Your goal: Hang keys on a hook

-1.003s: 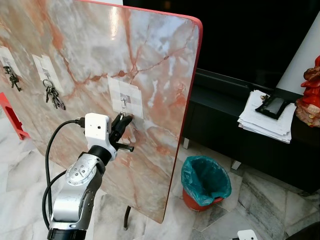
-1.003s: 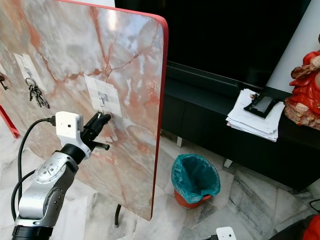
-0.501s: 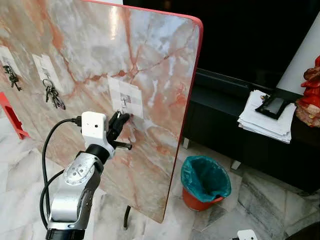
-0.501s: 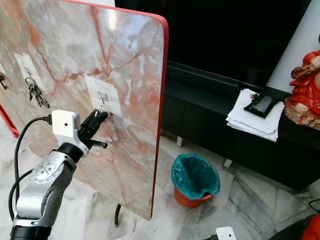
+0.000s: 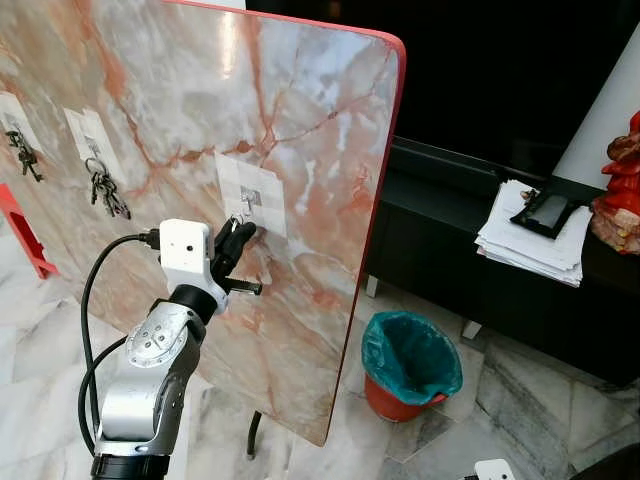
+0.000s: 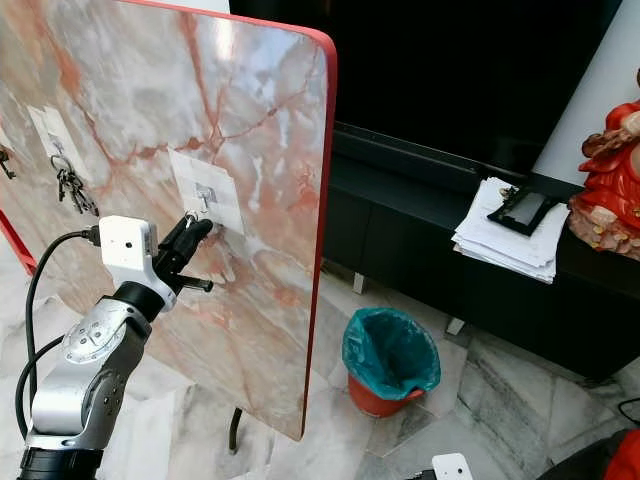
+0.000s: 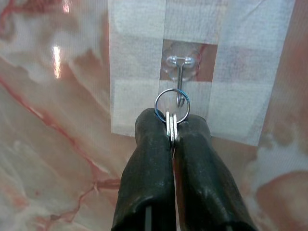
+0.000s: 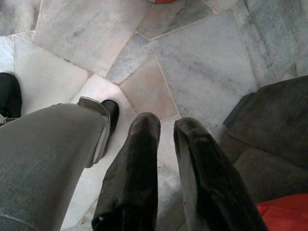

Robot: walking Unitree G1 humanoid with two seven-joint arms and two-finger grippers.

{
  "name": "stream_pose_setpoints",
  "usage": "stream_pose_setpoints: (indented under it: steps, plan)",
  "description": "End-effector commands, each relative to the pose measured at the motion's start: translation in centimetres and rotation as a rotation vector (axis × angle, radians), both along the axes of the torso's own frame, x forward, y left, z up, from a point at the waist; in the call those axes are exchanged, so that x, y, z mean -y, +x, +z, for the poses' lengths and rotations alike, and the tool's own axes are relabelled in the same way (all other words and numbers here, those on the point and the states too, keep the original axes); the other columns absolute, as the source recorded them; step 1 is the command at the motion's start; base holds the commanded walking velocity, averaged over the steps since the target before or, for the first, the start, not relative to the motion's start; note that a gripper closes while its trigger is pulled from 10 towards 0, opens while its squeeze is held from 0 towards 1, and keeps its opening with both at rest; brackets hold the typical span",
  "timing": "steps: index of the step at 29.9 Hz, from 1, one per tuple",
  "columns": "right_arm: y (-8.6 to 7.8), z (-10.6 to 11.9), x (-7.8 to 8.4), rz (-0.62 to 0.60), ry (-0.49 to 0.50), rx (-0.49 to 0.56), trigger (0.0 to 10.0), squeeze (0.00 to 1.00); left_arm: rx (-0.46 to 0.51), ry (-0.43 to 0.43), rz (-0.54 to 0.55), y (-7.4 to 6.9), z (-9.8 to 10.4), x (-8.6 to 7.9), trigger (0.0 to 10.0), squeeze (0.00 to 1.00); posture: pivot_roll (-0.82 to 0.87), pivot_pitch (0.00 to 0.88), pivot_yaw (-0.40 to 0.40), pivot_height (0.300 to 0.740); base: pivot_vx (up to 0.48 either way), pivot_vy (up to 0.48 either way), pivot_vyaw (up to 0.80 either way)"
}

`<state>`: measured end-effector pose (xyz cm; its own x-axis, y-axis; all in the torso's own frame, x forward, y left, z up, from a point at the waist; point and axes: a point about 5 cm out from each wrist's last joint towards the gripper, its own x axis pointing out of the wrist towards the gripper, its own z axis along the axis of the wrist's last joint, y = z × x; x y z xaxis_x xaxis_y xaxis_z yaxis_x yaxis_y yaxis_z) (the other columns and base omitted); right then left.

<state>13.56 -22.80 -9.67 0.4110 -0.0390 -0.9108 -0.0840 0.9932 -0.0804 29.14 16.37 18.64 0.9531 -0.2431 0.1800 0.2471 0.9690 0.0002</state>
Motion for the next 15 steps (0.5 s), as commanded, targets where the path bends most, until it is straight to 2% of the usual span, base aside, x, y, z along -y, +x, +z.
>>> stream_pose_setpoints:
  steps: [1, 15]
  plan:
    - [0.14, 0.08, 0.15, 0.006, -0.008, 0.001, 10.0, 0.0, 0.013, -0.002, -0.005, 0.32, 0.43, 0.17, 10.0, 0.0, 0.08, 0.0, -0.063, 0.715, 0.0, 0.0, 0.0]
    - [0.07, 0.06, 0.14, 0.007, -0.005, -0.001, 10.0, 0.0, -0.009, 0.006, -0.025, 0.7, 0.26, 0.76, 10.0, 0.0, 0.07, 0.0, -0.06, 0.715, 0.0, 0.0, 0.0]
